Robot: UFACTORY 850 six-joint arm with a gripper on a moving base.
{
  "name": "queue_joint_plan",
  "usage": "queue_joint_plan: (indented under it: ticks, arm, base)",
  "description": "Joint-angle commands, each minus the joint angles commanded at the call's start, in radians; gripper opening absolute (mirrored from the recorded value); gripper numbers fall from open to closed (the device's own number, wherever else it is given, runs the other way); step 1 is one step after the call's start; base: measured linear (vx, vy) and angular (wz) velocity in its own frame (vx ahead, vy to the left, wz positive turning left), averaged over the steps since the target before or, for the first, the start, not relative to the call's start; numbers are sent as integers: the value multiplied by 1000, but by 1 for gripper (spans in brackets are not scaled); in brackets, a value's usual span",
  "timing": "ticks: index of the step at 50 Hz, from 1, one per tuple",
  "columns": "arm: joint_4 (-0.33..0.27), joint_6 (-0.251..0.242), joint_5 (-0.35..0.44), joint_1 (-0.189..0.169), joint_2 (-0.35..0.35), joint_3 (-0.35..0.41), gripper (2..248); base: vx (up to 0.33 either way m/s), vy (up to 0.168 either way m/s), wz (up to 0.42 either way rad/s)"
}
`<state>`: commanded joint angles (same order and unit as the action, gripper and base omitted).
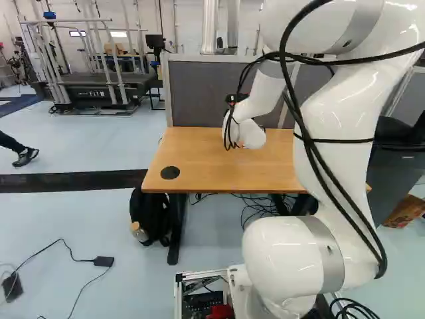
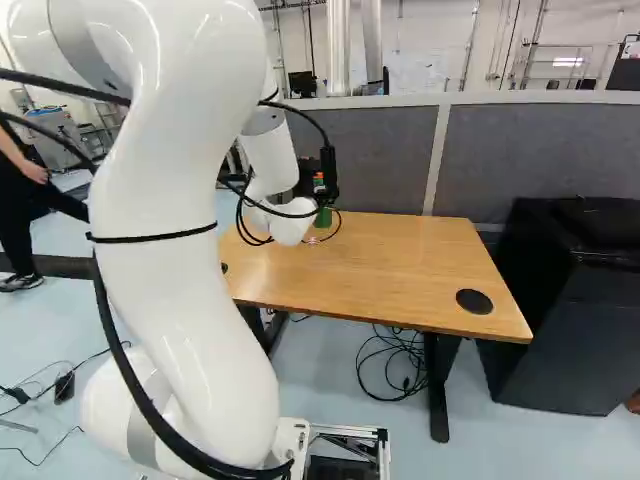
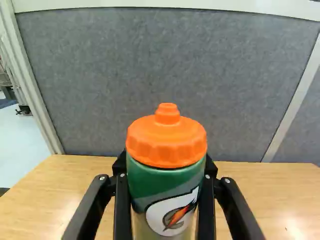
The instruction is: Pick up the green bottle from the table
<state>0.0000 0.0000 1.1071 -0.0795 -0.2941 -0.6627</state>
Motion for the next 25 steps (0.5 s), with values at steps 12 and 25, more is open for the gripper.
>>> queue_joint_plan:
  ticks: [12, 25]
  arm:
    - [0, 0, -37, 1, 83, 66, 117]
    - [0, 0, -78, 3, 175, 136, 117]
  base:
    - [0, 0, 0]
    - [0, 0, 0]
